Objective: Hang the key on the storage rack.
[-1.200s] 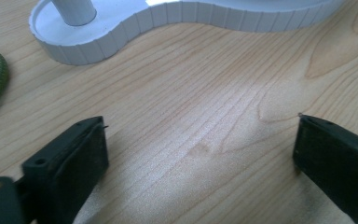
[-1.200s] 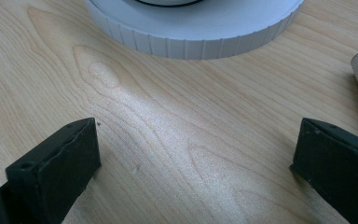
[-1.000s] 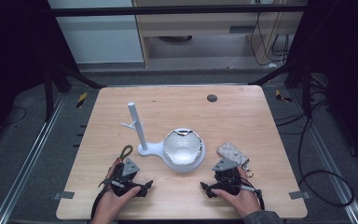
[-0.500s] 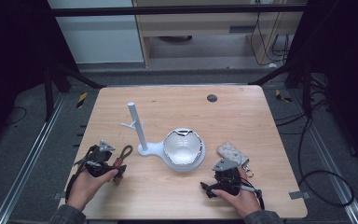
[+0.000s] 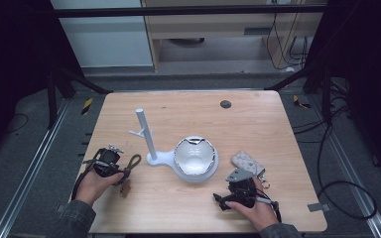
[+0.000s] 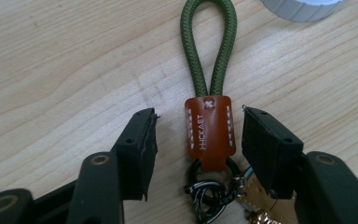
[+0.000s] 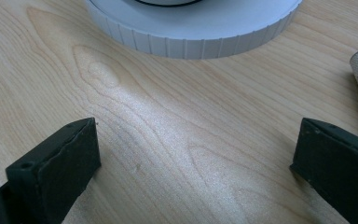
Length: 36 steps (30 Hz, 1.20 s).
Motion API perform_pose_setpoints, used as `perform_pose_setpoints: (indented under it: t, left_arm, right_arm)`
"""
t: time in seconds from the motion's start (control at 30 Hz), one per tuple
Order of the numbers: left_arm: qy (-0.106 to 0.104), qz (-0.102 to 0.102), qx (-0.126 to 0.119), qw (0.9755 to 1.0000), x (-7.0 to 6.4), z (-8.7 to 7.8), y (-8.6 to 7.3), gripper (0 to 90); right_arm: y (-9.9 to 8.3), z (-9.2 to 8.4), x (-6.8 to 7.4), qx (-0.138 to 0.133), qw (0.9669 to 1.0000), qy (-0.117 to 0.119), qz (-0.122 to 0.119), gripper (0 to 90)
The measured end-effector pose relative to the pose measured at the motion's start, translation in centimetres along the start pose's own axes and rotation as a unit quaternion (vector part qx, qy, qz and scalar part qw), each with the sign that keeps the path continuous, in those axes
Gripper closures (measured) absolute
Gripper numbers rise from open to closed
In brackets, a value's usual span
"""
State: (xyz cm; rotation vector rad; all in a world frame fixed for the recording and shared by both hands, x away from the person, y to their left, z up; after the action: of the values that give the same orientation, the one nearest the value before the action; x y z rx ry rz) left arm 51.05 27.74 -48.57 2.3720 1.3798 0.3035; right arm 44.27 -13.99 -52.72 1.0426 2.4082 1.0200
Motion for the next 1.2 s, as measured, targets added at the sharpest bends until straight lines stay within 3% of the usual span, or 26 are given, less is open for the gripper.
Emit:
perform_pose_setpoints:
  t: [0.33,0.43,0.5,0.63,0.77,0.83,0.87,0.93,1.03,1.07,1.1,1.13,1.2]
  left_arm:
    - [-0.002,-0.002,0.011,0.9999,-0.2,0.4,0.2,54.4]
    - [-0.005,0.001,0.013,0.9999,-0.3,0.4,0.2,64.5]
    - [0.002,0.007,0.012,0.9999,-0.5,0.3,0.2,65.5]
    - [0.004,0.009,-0.005,0.9999,-0.7,-0.2,-0.1,65.8]
    - [0.007,0.019,-0.043,0.9989,-1.1,-1.5,-0.5,65.9]
    - [0.007,0.021,-0.082,0.9964,-1.6,-2.4,-1.2,65.9]
    - [0.007,0.021,-0.082,0.9964,-1.6,-2.4,-1.2,65.9]
    - [0.003,0.022,-0.104,0.9943,-1.9,-2.9,-1.8,66.0]
    - [0.007,0.029,-0.149,0.9884,-2.9,-4.0,-2.8,66.0]
    - [0.007,0.029,-0.149,0.9884,-2.9,-4.0,-2.8,66.0]
    - [0.007,0.029,-0.18,0.9832,-3.4,-4.9,-3.2,66.0]
    - [0.007,0.029,-0.18,0.9832,-3.4,-4.9,-3.2,66.1]
    - [0.008,0.031,-0.204,0.9785,-3.9,-5.7,-3.5,66.0]
  right_arm:
    - [0.0,0.0,0.0,0.0,1.0,0.001,0.001,0.5]
    - [0.0,0.0,0.0,0.0,1.0,0.001,0.0,0.5]
    - [-0.1,-0.1,0.0,0.0,1.0,0.002,-0.001,0.5]
    - [-0.1,-0.1,0.0,0.0,1.0,0.002,-0.001,0.5]
    - [-0.1,-0.1,0.0,0.0,1.0,0.002,-0.001,0.5]
    - [-0.1,-0.1,0.0,0.0,1.0,0.001,-0.002,0.5]
    - [-0.1,-0.1,0.0,0.0,1.0,0.001,-0.002,0.5]
    - [-0.1,-0.1,0.1,0.0,1.0,0.001,0.0,0.5]
    - [-0.1,-0.1,0.0,0.0,1.0,0.001,-0.001,0.5]
    - [-0.1,-0.1,0.0,0.0,1.0,0.001,-0.001,0.5]
    - [-0.1,-0.1,0.0,0.0,1.0,0.001,-0.001,0.5]
    - [-0.1,-0.1,0.0,0.0,1.0,0.001,-0.001,0.5]
    - [-0.1,-0.1,0.0,0.0,1.0,0.002,-0.002,0.5]
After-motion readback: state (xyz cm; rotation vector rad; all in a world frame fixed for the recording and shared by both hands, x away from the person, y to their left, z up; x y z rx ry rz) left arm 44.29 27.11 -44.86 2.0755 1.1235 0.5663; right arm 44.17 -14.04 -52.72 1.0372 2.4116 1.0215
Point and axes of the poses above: each handheld gripper's, and its own axes: z roughly forward along the jaws, y roughly out of its top, x roughly to its left, the point moved 2 cm from there along z, roughly forward along the jaws
